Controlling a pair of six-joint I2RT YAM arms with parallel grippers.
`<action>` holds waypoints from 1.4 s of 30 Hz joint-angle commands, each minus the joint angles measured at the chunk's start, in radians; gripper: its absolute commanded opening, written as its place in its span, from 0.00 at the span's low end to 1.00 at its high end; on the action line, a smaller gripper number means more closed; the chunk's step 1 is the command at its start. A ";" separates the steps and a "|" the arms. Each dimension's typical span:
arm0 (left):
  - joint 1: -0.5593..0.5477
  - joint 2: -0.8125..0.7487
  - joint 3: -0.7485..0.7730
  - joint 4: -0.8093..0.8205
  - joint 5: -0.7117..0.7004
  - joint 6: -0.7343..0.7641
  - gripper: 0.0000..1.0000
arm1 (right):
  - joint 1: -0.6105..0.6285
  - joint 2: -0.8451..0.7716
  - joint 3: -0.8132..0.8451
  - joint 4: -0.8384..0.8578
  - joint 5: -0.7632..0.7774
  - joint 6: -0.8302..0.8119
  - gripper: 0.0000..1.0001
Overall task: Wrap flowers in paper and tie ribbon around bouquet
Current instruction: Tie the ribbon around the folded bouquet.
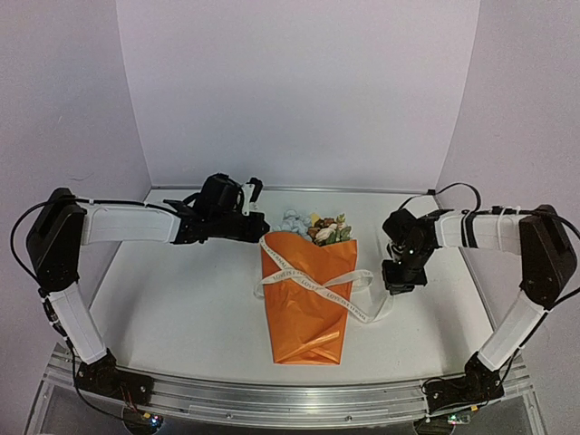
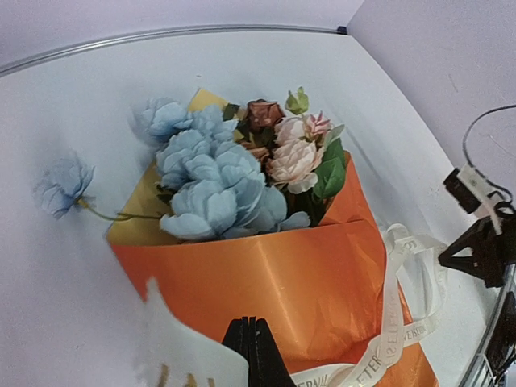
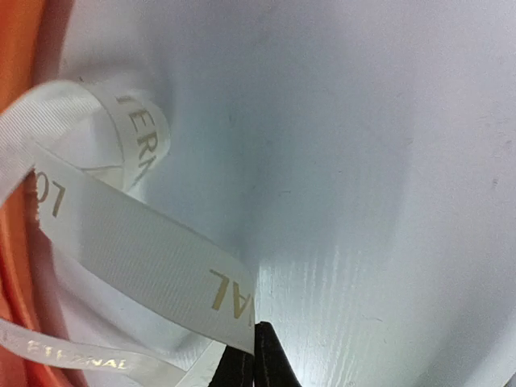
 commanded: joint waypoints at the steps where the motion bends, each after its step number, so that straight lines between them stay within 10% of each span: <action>1: 0.021 -0.099 -0.062 -0.068 -0.148 -0.103 0.00 | -0.051 -0.055 0.157 -0.153 0.050 0.058 0.00; 12: 0.071 -0.270 -0.263 -0.244 -0.297 -0.263 0.00 | -0.186 0.120 0.385 -0.224 -0.013 0.183 0.00; 27: 0.242 -0.332 -0.387 -0.469 -0.340 -0.324 0.00 | -0.312 0.048 0.214 -0.226 0.039 0.182 0.00; 42: 0.815 -0.257 -0.440 -0.411 -0.209 -0.244 0.00 | -0.573 -0.032 0.089 -0.226 0.029 0.195 0.00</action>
